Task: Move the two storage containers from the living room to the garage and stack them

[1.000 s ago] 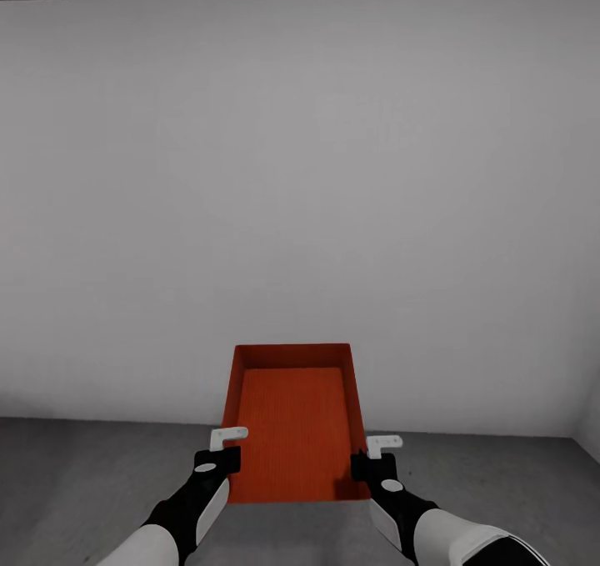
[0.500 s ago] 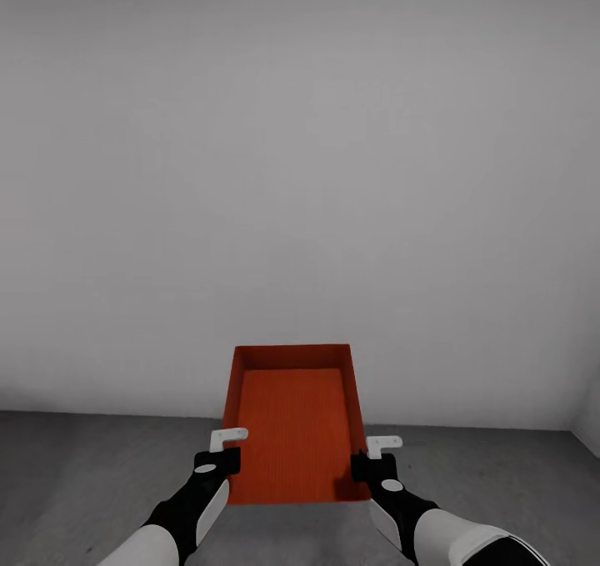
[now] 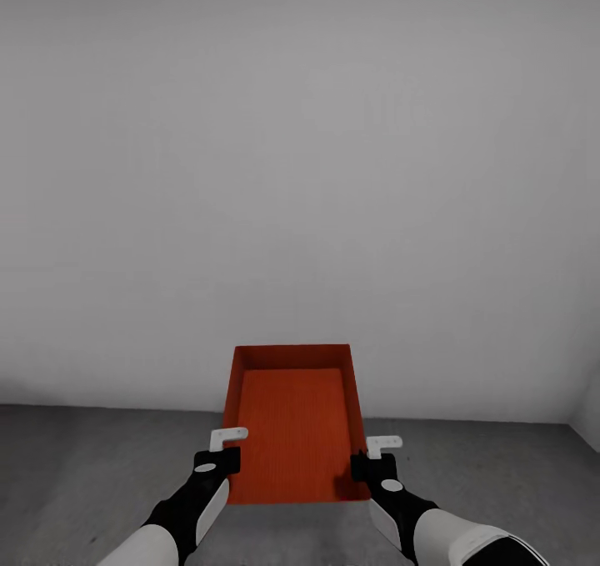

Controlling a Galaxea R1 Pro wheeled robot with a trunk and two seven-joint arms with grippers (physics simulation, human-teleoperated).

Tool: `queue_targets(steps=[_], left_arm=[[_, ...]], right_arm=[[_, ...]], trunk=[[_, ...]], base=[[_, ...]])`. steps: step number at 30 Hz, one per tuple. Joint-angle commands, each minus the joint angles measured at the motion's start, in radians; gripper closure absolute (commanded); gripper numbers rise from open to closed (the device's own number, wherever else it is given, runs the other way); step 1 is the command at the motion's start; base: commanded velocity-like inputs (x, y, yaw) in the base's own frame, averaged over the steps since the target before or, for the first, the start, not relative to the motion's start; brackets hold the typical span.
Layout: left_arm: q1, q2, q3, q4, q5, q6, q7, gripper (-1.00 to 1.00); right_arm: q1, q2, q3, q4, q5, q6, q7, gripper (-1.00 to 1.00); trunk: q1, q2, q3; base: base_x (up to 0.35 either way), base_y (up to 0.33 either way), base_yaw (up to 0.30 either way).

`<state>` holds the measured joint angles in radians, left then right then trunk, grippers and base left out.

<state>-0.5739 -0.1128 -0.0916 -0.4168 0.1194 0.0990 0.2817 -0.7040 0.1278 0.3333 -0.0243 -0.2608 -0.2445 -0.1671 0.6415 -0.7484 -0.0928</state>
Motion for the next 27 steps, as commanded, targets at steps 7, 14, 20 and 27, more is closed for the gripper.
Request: queue_targets(steps=[7,14,20,27], left_arm=[[-0.001,0.033,0.021,-0.008,-0.008,0.004,0.014,1.0],[-0.001,0.034,0.022,-0.008,-0.007,0.004,0.013,1.0],[-0.001,0.034,0.021,-0.009,-0.007,0.004,0.013,1.0],[-0.001,0.033,0.021,-0.01,-0.007,0.004,0.013,1.0]], right_arm=[[0.0,0.001,-0.023,0.003,-0.012,-0.002,-0.004,1.0],[0.0,0.0,-0.023,0.003,-0.012,-0.002,-0.003,1.0],[0.0,0.001,-0.023,0.003,-0.012,-0.003,-0.003,1.0],[0.0,0.001,-0.023,0.003,-0.012,-0.002,-0.003,1.0]], trunk=[[0.019,-0.037,-0.029],[0.046,-0.086,-0.062],[0.069,-0.128,-0.09],[0.096,-0.177,-0.123]], base=[[0.0,0.0,0.0],[0.0,0.0,0.0],[0.0,0.0,0.0],[0.0,0.0,0.0]])
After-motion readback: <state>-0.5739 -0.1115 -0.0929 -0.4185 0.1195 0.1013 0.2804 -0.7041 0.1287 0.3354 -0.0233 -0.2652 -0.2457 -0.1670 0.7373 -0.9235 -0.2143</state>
